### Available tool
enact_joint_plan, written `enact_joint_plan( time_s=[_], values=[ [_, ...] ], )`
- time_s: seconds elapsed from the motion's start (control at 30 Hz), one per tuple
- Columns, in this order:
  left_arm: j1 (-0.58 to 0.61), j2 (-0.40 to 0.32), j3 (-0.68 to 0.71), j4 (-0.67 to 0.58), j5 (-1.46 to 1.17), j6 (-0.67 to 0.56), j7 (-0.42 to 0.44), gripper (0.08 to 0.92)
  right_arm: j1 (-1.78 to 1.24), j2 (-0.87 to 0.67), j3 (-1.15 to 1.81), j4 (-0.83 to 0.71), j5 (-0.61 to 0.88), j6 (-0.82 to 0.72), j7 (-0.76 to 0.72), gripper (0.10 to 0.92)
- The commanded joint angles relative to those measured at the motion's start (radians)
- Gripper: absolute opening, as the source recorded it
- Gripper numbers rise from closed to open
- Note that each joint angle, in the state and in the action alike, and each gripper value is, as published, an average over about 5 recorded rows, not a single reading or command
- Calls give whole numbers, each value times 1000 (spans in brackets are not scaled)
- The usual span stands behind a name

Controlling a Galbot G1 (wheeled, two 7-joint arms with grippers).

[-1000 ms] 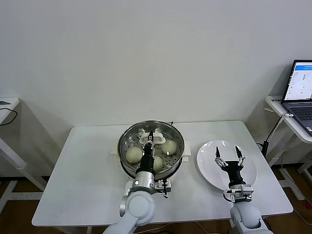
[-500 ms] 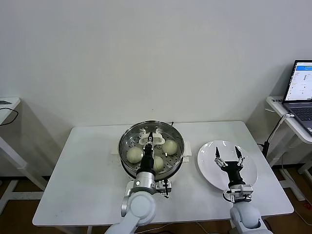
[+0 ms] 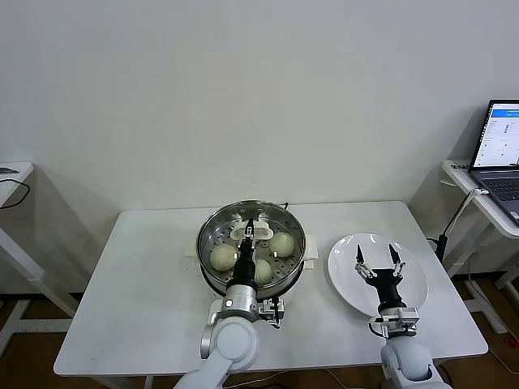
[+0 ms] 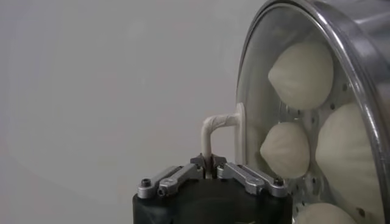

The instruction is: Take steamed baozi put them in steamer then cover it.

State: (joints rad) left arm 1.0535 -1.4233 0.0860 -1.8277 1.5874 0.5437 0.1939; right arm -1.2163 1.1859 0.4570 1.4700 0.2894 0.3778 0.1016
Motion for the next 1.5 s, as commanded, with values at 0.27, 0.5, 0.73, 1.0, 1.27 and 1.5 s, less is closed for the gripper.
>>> enact_joint_plan(
  time_s=[0.27,0.5,0.73,1.0,1.27,1.5],
  values=[
    [20,45,-1,-118,-28,-10,7,471,4,2,-4,-1,-3,-2,-1,823],
    [58,113,20,-230,-104,-11,7,670,8,0,-2,1,-2,-4,2,823],
    [92,181,7,-339,-316,-50,-36,816,13,1,-2,-3,-2,-4,1,823],
    [94,107,-280,-336,-1012,-349,-393,823,11,2,-10,21,-8,-40,49,823],
    [180,111,-696,-219,-1564,-548,-386,823,0,-11,-14,85,72,-125,67,823],
    [308,121,-824,-71,-1659,-677,-262,823,-10,-9,-11,86,109,-117,48,823]
  ],
)
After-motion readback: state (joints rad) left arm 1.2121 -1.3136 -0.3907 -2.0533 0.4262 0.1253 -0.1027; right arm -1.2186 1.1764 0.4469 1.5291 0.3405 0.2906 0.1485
